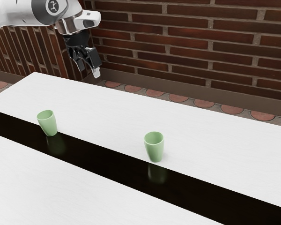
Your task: Place the right cup onto the left cup
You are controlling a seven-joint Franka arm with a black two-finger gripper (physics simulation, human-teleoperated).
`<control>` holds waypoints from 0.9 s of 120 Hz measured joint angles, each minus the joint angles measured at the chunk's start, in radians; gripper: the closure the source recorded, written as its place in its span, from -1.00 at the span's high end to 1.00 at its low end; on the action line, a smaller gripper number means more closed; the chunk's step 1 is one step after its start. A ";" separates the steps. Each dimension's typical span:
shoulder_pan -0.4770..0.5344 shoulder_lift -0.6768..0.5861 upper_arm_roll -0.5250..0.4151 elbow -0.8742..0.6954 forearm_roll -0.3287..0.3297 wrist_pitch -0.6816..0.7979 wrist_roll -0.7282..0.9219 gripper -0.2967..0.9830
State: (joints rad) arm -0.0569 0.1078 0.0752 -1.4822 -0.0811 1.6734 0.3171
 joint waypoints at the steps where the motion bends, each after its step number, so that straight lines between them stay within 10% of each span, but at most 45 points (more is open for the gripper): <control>1: 0.000 0.000 0.000 0.000 0.000 0.000 0.000 0.54; 108: -0.016 0.226 -0.180 -0.031 0.019 0.143 -0.190 0.54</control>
State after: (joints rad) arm -0.0731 0.3339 -0.1052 -1.5133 -0.0616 1.8169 0.1270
